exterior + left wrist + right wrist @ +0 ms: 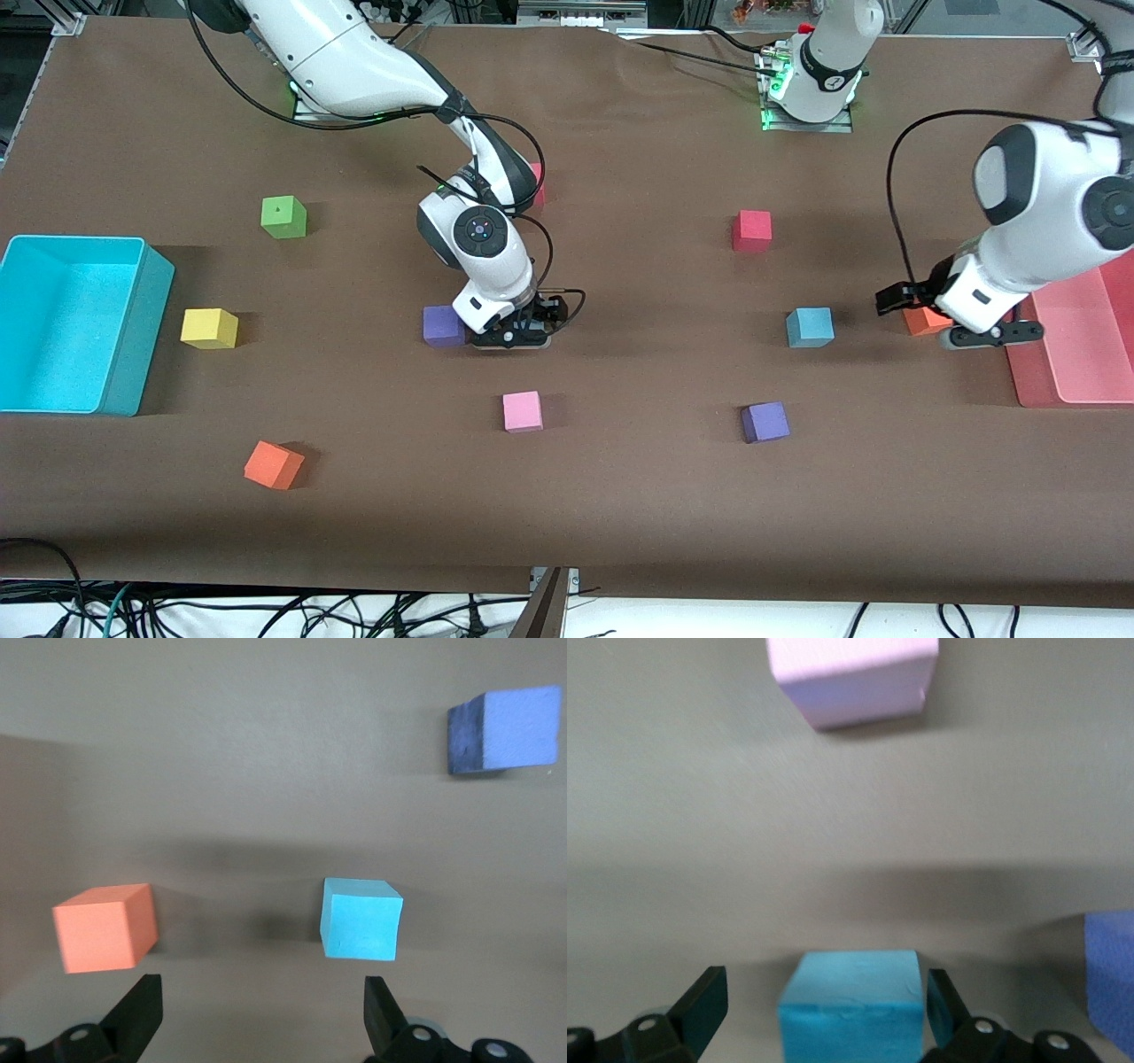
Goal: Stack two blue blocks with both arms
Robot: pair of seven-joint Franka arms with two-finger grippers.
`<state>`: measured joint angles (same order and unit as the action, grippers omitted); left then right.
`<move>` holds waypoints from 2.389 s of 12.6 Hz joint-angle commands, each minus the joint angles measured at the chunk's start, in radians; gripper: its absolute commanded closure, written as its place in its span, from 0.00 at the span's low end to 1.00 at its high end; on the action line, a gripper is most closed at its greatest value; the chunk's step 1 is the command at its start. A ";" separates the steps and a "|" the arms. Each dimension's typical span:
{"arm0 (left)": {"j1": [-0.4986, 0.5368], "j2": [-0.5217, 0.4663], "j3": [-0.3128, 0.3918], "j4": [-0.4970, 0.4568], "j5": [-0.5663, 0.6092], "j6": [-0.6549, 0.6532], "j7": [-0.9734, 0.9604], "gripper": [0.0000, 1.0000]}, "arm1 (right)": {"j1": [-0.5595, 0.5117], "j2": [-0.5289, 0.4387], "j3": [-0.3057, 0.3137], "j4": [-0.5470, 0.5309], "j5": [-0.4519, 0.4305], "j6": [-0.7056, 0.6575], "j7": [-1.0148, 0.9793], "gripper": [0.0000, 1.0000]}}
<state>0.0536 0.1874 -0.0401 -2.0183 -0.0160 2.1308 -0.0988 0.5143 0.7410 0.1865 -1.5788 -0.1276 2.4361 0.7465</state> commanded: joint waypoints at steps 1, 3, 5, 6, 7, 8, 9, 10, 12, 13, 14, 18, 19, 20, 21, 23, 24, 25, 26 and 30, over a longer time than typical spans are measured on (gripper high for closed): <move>-0.041 0.015 -0.007 -0.045 0.001 0.082 -0.077 0.00 | 0.000 -0.055 -0.009 0.019 -0.018 -0.055 -0.013 0.00; -0.060 0.046 -0.021 -0.075 0.001 0.170 -0.088 0.00 | -0.008 -0.135 -0.009 0.016 -0.017 -0.179 -0.099 0.00; -0.087 0.084 -0.021 -0.098 0.001 0.248 -0.088 0.00 | -0.034 -0.221 -0.009 0.002 -0.009 -0.315 -0.235 0.01; -0.092 0.093 -0.021 -0.115 0.001 0.285 -0.088 0.00 | -0.049 -0.264 -0.005 -0.025 0.002 -0.349 -0.305 0.01; -0.095 0.109 -0.021 -0.135 0.001 0.322 -0.088 0.00 | -0.056 -0.313 -0.002 -0.076 0.038 -0.348 -0.370 0.01; -0.097 0.119 -0.021 -0.152 0.002 0.362 -0.087 0.00 | -0.066 -0.362 -0.002 -0.145 0.139 -0.336 -0.462 0.01; -0.101 0.133 -0.021 -0.161 0.002 0.386 -0.085 0.00 | -0.085 -0.408 -0.004 -0.220 0.283 -0.301 -0.590 0.01; -0.103 0.147 -0.021 -0.169 0.002 0.399 -0.085 0.00 | -0.106 -0.442 -0.005 -0.296 0.413 -0.254 -0.737 0.01; -0.119 0.168 -0.021 -0.172 0.002 0.414 -0.085 0.00 | -0.117 -0.477 -0.009 -0.418 0.549 -0.131 -0.916 0.01; -0.123 0.178 -0.021 -0.174 0.002 0.414 -0.085 0.00 | -0.115 -0.488 -0.009 -0.467 0.569 -0.056 -0.956 0.01; -0.123 0.182 -0.021 -0.177 0.002 0.414 -0.081 0.00 | -0.115 -0.492 -0.007 -0.510 0.575 0.025 -0.985 0.01; -0.124 0.207 -0.021 -0.181 0.002 0.437 -0.079 0.49 | -0.111 -0.496 -0.010 -0.564 0.889 0.101 -1.304 0.01; -0.124 0.207 -0.021 -0.181 0.004 0.436 -0.078 0.70 | -0.105 -0.496 -0.021 -0.579 0.975 0.109 -1.391 0.01; -0.126 0.205 -0.021 -0.181 0.005 0.428 -0.076 0.90 | -0.100 -0.493 -0.025 -0.592 1.050 0.133 -1.459 0.01; -0.124 0.195 -0.021 -0.181 0.007 0.407 -0.068 1.00 | -0.082 -0.486 -0.025 -0.602 1.136 0.174 -1.530 0.01; -0.124 0.135 -0.021 -0.168 0.005 0.341 -0.076 1.00 | -0.021 -0.457 -0.025 -0.622 1.344 0.294 -1.706 0.01; -0.124 0.092 -0.023 -0.157 0.004 0.284 -0.079 1.00 | 0.002 -0.439 -0.025 -0.621 1.450 0.332 -1.808 0.01; -0.127 0.066 -0.036 -0.128 0.002 0.223 -0.084 1.00 | 0.021 -0.419 -0.025 -0.621 1.564 0.356 -1.908 0.01; -0.158 0.055 -0.050 -0.093 0.001 0.178 -0.093 1.00 | 0.027 -0.399 -0.025 -0.619 1.674 0.372 -2.035 0.01; -0.234 0.046 -0.099 0.102 -0.070 0.003 -0.202 1.00 | 0.027 -0.335 -0.030 -0.618 1.968 0.377 -2.447 0.01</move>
<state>-0.1431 0.2201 -0.1318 -2.0043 -0.0377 2.2016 -0.2581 0.5389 0.3863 0.1614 -2.1998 1.7408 2.8030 -1.5602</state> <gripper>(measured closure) 0.401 0.004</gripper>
